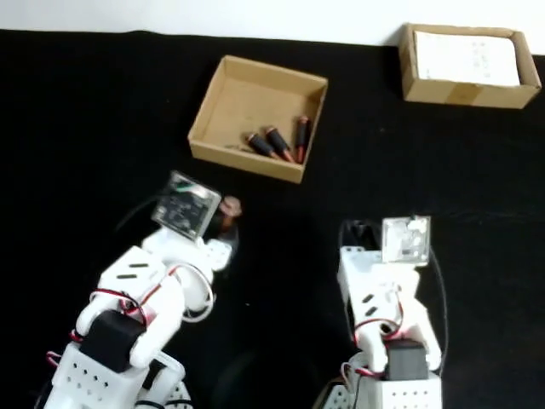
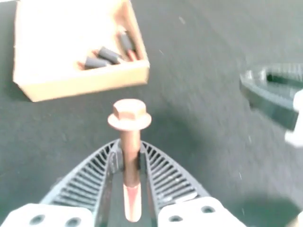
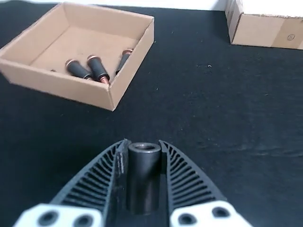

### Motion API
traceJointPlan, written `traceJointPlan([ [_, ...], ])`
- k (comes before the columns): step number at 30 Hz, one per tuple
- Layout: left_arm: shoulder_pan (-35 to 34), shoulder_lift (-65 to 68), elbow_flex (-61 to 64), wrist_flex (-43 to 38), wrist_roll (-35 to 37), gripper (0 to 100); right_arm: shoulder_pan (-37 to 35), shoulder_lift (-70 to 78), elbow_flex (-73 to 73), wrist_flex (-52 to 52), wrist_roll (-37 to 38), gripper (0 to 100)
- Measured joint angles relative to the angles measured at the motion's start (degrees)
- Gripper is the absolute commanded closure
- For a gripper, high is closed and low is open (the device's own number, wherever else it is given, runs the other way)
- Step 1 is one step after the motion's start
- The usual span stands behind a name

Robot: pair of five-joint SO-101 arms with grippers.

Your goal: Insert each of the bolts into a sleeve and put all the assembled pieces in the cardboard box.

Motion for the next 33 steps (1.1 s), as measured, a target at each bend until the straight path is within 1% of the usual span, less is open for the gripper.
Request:
traceJointPlan([
  [2,-2.0,0.0,0.4,-2.8,2.5,99,-0.7,0.4,2.6,-7.7,-3.3,99.2],
  [4,-2.6,0.0,0.4,-4.5,5.6,99,-2.2,-0.2,2.9,-16.3,-5.8,99.2],
  [7,-2.5,0.0,0.4,-7.1,9.8,99,-4.5,0.0,3.0,-21.7,-6.9,99.2],
  [11,-0.3,0.0,0.4,-12.0,12.5,99,-6.9,0.1,3.0,-23.0,-7.5,99.2],
  [16,4.3,2.5,-1.8,-15.6,12.7,99,-7.9,0.1,3.0,-23.0,-7.5,99.2],
  [19,5.1,8.6,-8.3,-16.4,12.7,99,-7.9,0.1,3.0,-23.0,-7.5,99.2],
  [26,6.2,30.1,-31.3,-17.3,12.7,99,-7.9,0.1,3.0,-23.0,-7.5,99.2],
  [30,10.1,39.0,-41.2,-15.9,12.7,99,-7.9,0.1,3.0,-23.0,-7.5,99.2],
  [33,14.3,42.3,-44.6,-14.2,12.7,99,-7.9,0.1,3.0,-23.0,-7.5,99.2],
])
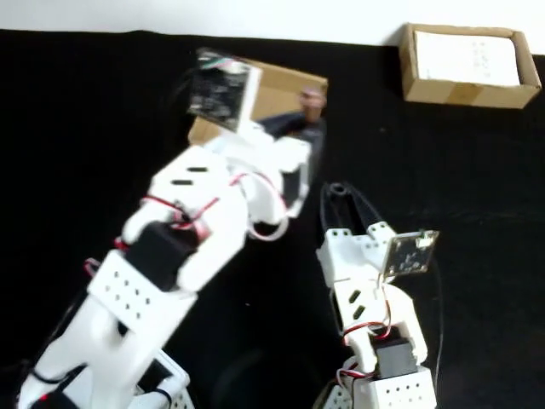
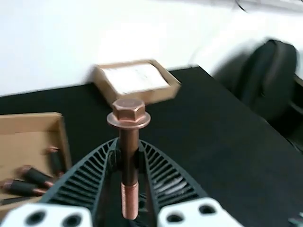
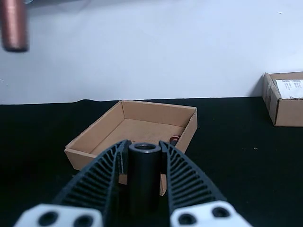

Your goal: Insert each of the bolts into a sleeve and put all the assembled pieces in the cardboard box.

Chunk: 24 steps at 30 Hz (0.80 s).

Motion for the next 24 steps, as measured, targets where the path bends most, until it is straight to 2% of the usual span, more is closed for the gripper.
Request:
traceJointPlan([
  [24,1.6,19.1,-0.9,-7.2,0.1,99,0.0,0.0,0.0,0.0,0.0,99.2],
])
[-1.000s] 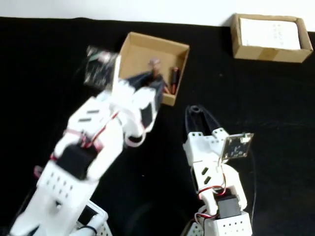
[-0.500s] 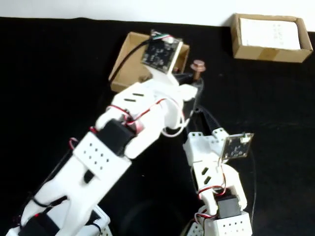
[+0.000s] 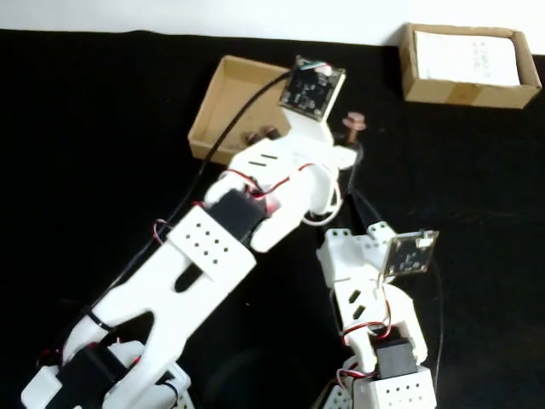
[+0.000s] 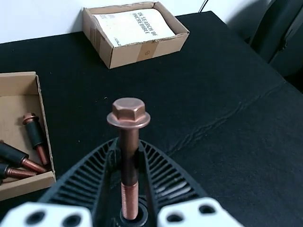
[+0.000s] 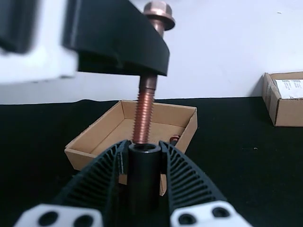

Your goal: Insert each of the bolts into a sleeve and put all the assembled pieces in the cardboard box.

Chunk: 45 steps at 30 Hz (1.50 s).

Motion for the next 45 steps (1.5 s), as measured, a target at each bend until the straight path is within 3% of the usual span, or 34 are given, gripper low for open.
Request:
traceJointPlan([
  [22,1.4,0.1,0.0,0.5,-0.1,99,-0.1,0.1,0.0,0.0,0.0,99.2],
  [38,2.0,-6.2,12.9,0.5,0.1,99,-0.2,0.1,0.0,0.0,0.0,99.2],
  [45,1.7,-7.0,14.3,3.2,-0.2,74,0.0,0.2,0.0,0.1,0.0,99.2],
])
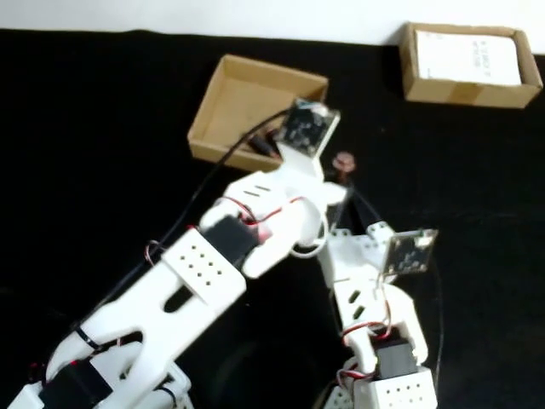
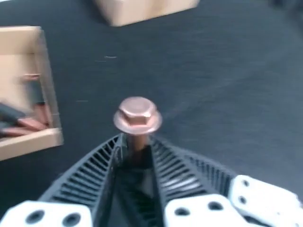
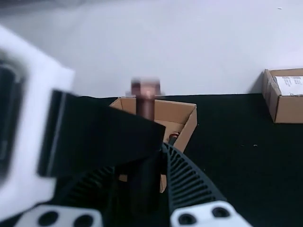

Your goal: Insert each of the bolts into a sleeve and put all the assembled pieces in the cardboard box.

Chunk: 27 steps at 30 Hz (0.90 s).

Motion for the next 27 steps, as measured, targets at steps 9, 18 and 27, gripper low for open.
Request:
traceJointPlan([
  [9,-0.9,-0.6,-7.8,24.0,0.4,72,-0.3,0.0,0.0,0.0,0.1,99.2],
  [18,-3.9,-10.6,-10.9,37.4,0.4,99,-0.4,-0.6,-0.8,3.7,0.2,99.2],
  [27,-7.6,-30.6,-10.8,43.3,0.1,99,2.5,11.7,-10.2,4.8,0.0,99.2],
])
